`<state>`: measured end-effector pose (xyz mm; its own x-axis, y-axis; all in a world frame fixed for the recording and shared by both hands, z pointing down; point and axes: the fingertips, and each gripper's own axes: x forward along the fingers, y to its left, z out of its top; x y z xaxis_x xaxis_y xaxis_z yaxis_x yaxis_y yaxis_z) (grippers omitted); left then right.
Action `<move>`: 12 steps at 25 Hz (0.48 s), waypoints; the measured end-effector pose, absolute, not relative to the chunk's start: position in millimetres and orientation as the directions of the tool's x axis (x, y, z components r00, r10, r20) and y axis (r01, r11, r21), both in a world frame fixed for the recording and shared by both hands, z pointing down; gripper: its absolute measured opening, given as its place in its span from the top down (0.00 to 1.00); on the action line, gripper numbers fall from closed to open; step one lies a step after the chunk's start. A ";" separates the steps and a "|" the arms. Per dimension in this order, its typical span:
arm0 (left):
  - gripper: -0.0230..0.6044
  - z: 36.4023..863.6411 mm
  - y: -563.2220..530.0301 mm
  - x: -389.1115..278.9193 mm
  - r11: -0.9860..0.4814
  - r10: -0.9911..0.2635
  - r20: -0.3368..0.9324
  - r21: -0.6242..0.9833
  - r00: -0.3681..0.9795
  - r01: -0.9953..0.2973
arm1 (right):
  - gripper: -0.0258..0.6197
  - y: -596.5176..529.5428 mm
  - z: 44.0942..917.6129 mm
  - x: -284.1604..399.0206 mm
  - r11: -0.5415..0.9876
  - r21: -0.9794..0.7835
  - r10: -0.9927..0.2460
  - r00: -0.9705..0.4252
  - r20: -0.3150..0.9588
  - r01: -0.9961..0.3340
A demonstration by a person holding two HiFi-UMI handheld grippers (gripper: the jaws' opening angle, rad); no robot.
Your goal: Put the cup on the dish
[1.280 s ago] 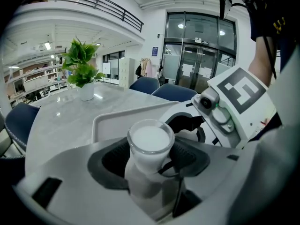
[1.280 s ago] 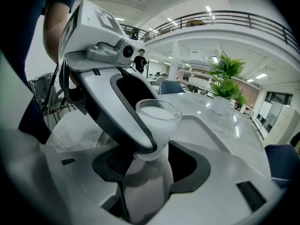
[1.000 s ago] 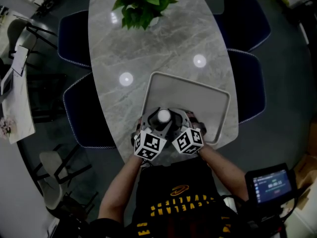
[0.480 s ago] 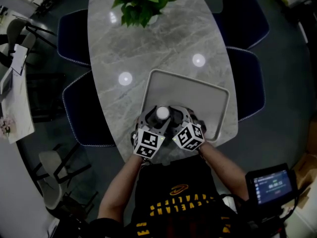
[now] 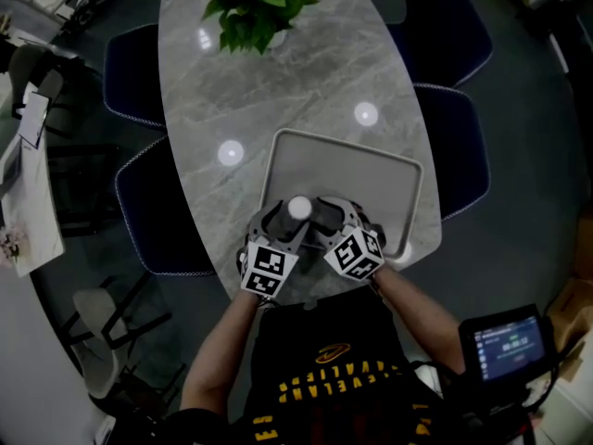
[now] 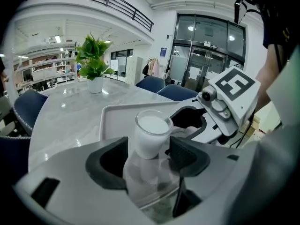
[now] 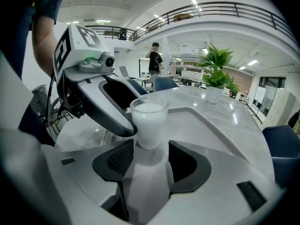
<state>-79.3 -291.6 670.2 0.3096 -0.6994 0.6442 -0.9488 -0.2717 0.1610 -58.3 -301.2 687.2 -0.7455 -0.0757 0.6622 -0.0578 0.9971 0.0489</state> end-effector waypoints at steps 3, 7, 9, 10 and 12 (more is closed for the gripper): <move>0.54 669.3 -285.6 -85.2 -0.270 -0.700 0.649 0.147 0.299 -0.952 | 0.60 -304.2 684.9 -55.0 0.995 0.043 -0.092 -0.750 0.655 -0.086; 0.54 670.9 -283.9 -92.4 -0.265 -0.702 0.652 0.134 0.286 -0.955 | 0.60 -310.2 685.6 -54.7 0.994 0.023 -0.093 -0.755 0.649 -0.103; 0.54 671.0 -280.5 -92.9 -0.266 -0.700 0.653 0.137 0.289 -0.954 | 0.60 -307.7 685.4 -54.7 0.995 0.007 -0.079 -0.760 0.646 -0.098; 0.54 668.8 -275.7 -91.2 -0.271 -0.699 0.652 0.137 0.293 -0.953 | 0.60 -303.1 682.5 -53.8 0.995 0.003 -0.074 -0.763 0.642 -0.095; 0.54 658.6 -260.2 -85.3 -0.290 -0.701 0.645 0.131 0.303 -0.948 | 0.60 -288.5 671.0 -49.7 0.995 0.001 -0.075 -0.771 0.632 -0.097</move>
